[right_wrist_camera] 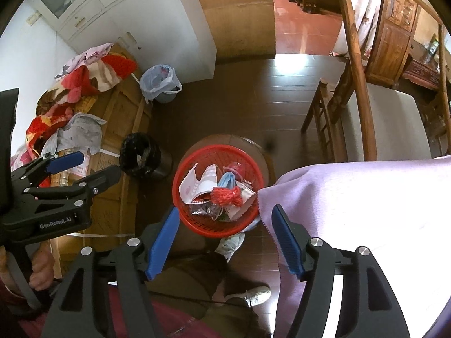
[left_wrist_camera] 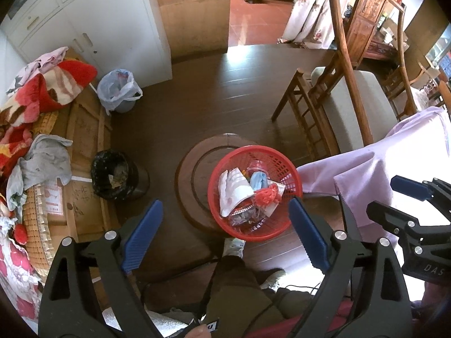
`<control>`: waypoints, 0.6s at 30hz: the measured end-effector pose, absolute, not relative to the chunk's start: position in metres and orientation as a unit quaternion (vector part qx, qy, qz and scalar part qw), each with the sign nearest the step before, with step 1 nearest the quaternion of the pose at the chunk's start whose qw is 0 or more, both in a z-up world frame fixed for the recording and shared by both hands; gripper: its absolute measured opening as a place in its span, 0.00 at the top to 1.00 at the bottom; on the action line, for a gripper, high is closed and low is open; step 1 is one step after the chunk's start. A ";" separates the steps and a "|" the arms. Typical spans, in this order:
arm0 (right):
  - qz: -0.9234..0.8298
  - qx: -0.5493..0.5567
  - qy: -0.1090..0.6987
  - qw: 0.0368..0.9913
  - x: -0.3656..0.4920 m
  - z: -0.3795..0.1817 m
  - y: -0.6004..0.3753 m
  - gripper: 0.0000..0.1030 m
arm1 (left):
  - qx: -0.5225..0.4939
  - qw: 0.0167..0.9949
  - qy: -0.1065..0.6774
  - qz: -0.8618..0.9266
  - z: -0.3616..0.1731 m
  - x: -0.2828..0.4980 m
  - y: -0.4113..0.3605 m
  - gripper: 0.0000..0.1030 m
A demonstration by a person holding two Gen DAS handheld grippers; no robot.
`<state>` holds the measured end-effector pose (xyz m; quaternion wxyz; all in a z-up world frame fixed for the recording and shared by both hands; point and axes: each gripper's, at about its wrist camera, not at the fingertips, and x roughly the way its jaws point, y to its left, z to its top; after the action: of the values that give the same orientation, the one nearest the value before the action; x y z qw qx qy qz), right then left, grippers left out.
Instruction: Collect trash
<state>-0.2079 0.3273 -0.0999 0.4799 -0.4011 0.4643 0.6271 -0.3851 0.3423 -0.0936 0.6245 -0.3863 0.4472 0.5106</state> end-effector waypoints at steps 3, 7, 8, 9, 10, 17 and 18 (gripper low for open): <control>0.627 -0.403 0.465 0.478 -0.207 -0.102 0.328 0.35 | -0.385 0.624 0.449 0.510 -0.094 -0.384 0.342 0.14; 0.625 -0.405 0.468 0.476 -0.205 -0.104 0.329 0.34 | -0.384 0.623 0.452 0.510 -0.096 -0.381 0.339 0.14; 0.624 -0.406 0.468 0.476 -0.205 -0.104 0.329 0.34 | -0.384 0.622 0.453 0.510 -0.096 -0.381 0.339 0.14; 0.624 -0.406 0.468 0.476 -0.206 -0.104 0.329 0.34 | -0.383 0.622 0.454 0.510 -0.096 -0.380 0.338 0.14; 0.625 -0.407 0.468 0.475 -0.205 -0.104 0.329 0.34 | -0.383 0.622 0.454 0.510 -0.096 -0.380 0.338 0.14; 0.624 -0.407 0.467 0.476 -0.206 -0.106 0.329 0.34 | -0.384 0.622 0.453 0.510 -0.096 -0.379 0.338 0.14; 0.624 -0.407 0.467 0.476 -0.206 -0.106 0.329 0.34 | -0.385 0.622 0.453 0.510 -0.097 -0.379 0.338 0.14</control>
<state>-0.2057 0.3288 -0.1060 0.4763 -0.4067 0.4674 0.6239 -0.3791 0.3381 -0.0965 0.6215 -0.3846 0.4533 0.5101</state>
